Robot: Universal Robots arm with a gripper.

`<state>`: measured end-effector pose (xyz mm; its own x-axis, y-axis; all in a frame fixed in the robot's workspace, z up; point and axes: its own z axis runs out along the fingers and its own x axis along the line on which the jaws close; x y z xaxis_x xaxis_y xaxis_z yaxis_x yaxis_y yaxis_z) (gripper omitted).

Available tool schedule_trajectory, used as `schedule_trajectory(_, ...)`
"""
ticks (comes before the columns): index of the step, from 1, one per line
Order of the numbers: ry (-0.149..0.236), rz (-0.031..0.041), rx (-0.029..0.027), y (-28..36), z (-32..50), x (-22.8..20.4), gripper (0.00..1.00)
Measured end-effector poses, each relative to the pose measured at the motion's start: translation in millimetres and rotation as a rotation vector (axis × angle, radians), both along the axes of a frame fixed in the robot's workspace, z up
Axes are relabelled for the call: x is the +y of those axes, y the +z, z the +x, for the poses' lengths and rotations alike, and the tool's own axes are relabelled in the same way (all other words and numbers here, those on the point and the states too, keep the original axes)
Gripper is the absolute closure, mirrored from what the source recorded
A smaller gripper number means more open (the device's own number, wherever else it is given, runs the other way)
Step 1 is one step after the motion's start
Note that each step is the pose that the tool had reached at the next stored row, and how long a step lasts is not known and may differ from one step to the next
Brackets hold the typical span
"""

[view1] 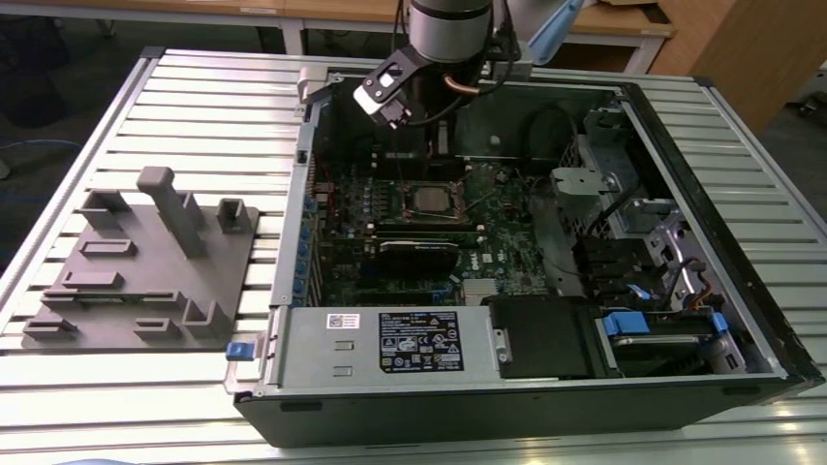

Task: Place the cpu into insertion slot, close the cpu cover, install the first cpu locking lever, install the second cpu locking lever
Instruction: 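Close the cpu cover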

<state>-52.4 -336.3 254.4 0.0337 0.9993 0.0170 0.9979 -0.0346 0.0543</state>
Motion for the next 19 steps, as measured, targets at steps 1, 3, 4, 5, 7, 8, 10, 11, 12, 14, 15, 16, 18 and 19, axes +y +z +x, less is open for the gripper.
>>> schedule_trajectory(1, 0.000, 0.0000, 0.0000, 0.6, 0.0, 0.0, 0.90)
schedule_trajectory(3, 0.000, 0.0001, -0.0001, 2.5, 0.0, 0.0, 0.90)
schedule_trajectory(4, 0.000, 0.0001, 0.0000, 4.2, 0.0, 0.0, 0.90)
schedule_trajectory(5, 0.000, 0.0000, 0.0000, 4.2, 0.0, 0.0, 0.90)
schedule_trajectory(7, 0.000, -0.0001, 0.0000, 4.5, 0.0, 0.0, 0.90)
schedule_trajectory(8, 0.000, -0.0002, 0.0001, 4.7, 0.0, 0.0, 0.90)
schedule_trajectory(10, 0.000, 0.0002, -0.0001, 4.8, 0.0, 0.0, 0.90)
schedule_trajectory(11, 0.000, 0.0002, -0.0002, 4.8, 0.0, 0.0, 0.90)
schedule_trajectory(12, 0.000, 0.0000, 0.0000, 5.0, 0.0, 0.0, 0.90)
schedule_trajectory(14, 0.000, -0.0002, 0.0002, 6.1, 0.0, 0.0, 0.90)
schedule_trajectory(15, 0.000, 0.0000, 0.0002, 6.9, 0.0, 0.0, 0.90)
schedule_trajectory(16, 0.000, -0.0001, 0.0003, 8.1, 0.0, 0.0, 0.90)
schedule_trajectory(18, 0.000, 0.0001, 0.0005, 10.8, 0.0, 0.0, 0.90)
schedule_trajectory(19, 0.000, 0.0001, 0.0006, 12.3, 0.0, 0.0, 0.90)
